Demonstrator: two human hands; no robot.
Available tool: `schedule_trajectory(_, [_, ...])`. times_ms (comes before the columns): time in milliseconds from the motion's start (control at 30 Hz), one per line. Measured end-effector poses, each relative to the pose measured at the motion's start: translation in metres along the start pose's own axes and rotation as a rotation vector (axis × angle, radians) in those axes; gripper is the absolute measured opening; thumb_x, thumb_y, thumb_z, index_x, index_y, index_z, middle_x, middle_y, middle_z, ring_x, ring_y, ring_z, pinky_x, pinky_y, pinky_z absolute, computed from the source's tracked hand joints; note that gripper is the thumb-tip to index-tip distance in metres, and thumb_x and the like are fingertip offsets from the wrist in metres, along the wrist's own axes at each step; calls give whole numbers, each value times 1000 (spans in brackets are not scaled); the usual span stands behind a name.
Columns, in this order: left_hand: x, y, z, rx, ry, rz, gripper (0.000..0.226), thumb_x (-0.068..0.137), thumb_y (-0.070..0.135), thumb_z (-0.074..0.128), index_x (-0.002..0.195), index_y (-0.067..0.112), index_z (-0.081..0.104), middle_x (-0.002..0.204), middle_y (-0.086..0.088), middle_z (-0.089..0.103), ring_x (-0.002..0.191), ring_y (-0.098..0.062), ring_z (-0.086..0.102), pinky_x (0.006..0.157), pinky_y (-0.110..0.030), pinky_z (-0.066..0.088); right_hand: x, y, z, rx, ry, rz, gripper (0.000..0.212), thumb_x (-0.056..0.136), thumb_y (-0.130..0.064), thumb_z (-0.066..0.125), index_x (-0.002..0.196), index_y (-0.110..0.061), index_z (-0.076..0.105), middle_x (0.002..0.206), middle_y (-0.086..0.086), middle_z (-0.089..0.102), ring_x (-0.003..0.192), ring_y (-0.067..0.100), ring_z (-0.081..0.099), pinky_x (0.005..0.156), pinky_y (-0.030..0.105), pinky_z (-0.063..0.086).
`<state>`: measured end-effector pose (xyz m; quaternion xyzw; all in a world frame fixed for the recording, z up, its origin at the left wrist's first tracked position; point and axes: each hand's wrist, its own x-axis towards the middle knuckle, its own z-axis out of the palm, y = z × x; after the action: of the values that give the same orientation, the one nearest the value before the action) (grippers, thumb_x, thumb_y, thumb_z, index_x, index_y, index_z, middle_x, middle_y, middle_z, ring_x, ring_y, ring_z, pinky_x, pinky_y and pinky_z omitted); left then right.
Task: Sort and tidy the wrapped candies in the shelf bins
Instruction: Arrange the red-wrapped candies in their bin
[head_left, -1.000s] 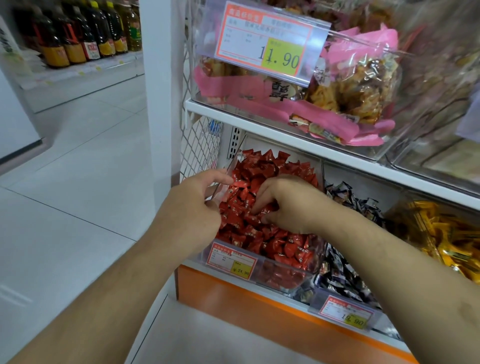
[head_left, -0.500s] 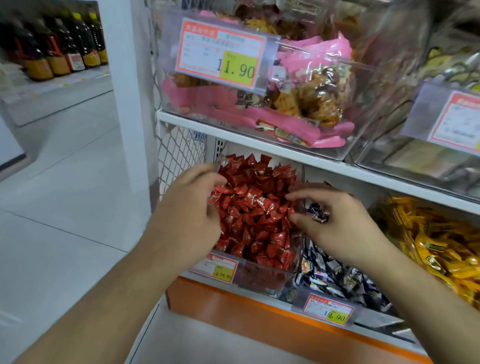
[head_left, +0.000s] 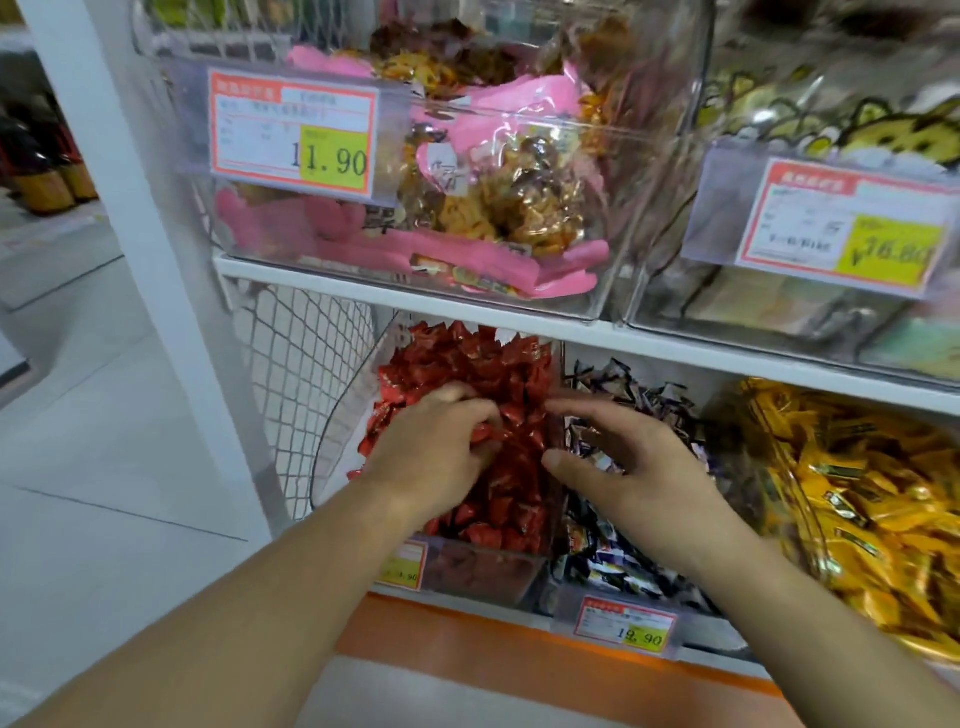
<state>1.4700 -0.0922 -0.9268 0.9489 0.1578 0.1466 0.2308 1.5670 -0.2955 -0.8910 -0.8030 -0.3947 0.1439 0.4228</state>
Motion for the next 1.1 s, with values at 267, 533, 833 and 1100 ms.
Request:
schedule_trajectory(267, [-12,-1,-19,15,95,-173,7,93,26,70,94,32,66,113,14,55,102,-13,58,88,-37,55,-1,3,1,22,5,9,50,80,-64,69,128,-52,63,146,-33,51,138,-4,46,119,35,40])
schedule_trajectory(533, [-6,23,-23,-144,-22,-33,40,97,43,65,136,40,56,137,22,49,123,0,47,103,-22,36,-2,7,4,87,17,-5,42,88,-46,76,129,-48,65,143,-33,54,138,-8,45,120,35,38])
schedule_trajectory(833, [5,8,1,43,-52,-84,25,89,57,69,91,33,76,118,18,59,116,-13,53,105,-38,43,0,9,3,177,-1,-23,40,87,-38,78,127,-41,69,143,-29,56,136,-9,47,121,31,37])
schedule_trajectory(1100, [-4,-4,-13,-5,67,-208,14,90,30,75,78,27,71,113,15,65,101,-8,63,87,-24,47,-1,9,3,207,-12,-13,40,88,-37,77,126,-41,69,146,-28,54,138,-8,47,122,30,36])
